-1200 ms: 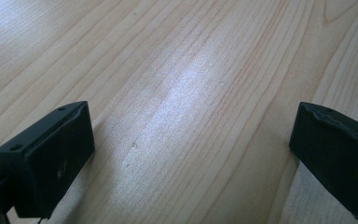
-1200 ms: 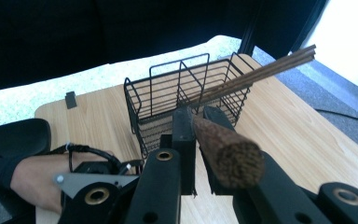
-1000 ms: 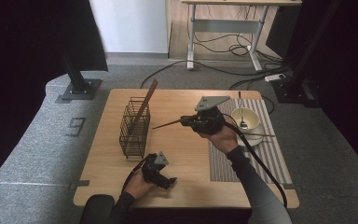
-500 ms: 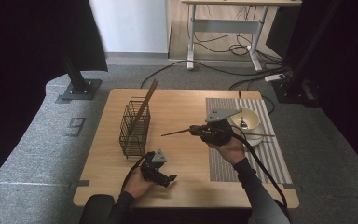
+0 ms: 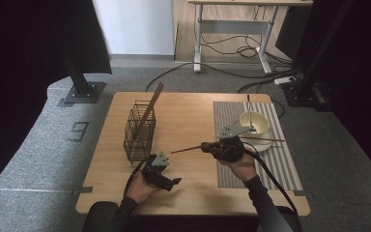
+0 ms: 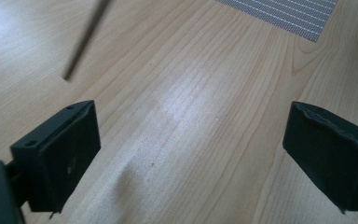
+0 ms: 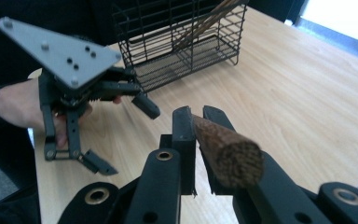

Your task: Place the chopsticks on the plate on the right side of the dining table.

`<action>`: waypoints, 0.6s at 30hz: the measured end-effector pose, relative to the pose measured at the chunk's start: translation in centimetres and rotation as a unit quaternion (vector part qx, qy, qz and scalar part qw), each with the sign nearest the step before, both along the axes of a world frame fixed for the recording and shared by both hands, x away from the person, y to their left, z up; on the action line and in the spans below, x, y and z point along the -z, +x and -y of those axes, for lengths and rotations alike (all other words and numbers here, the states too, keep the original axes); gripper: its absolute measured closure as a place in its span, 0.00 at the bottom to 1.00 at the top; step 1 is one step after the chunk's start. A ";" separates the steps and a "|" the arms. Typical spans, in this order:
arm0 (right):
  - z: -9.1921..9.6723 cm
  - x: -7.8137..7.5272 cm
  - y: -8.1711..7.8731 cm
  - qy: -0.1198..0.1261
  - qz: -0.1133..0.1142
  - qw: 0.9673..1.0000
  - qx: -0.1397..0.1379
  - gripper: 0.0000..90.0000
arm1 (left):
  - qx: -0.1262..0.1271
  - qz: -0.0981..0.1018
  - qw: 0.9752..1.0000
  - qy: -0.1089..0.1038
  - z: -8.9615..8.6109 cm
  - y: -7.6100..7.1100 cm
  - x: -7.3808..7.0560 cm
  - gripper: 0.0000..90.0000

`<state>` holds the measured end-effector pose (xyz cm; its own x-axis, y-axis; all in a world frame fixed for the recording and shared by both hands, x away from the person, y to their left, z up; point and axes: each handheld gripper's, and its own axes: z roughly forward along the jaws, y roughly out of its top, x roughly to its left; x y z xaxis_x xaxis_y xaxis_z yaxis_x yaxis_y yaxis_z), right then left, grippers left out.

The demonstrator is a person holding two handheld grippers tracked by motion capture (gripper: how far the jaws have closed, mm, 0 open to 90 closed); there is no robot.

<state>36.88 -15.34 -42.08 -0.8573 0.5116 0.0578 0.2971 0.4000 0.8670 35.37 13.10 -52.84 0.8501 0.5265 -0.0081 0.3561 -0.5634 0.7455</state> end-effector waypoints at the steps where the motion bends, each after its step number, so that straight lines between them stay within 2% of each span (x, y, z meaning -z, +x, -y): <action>1: 0.0 0.2 -0.2 0.000 -0.001 1.000 -0.002 0.92 | 0.000 0.002 1.000 0.000 0.0 0.0 -0.1 0.06; 7: -0.2 0.5 -1.0 -0.006 -0.002 1.000 -0.014 0.92 | -0.001 0.024 1.000 -0.003 0.0 -0.1 -0.7 0.15; 14: -0.8 0.8 -1.9 -0.015 -0.006 0.999 -0.032 0.92 | 0.001 0.036 0.999 -0.002 0.3 -0.2 -0.9 0.23; 18: -1.1 0.8 -2.2 -0.016 -0.009 0.999 -0.040 0.92 | 0.009 0.040 0.999 -0.002 0.5 -0.3 -0.9 0.31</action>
<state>34.65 -14.27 -42.91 -0.8941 0.4441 0.0579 0.2790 0.4511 0.8477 35.06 12.55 -51.91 0.8575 0.5111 0.0592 0.2845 -0.5668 0.7731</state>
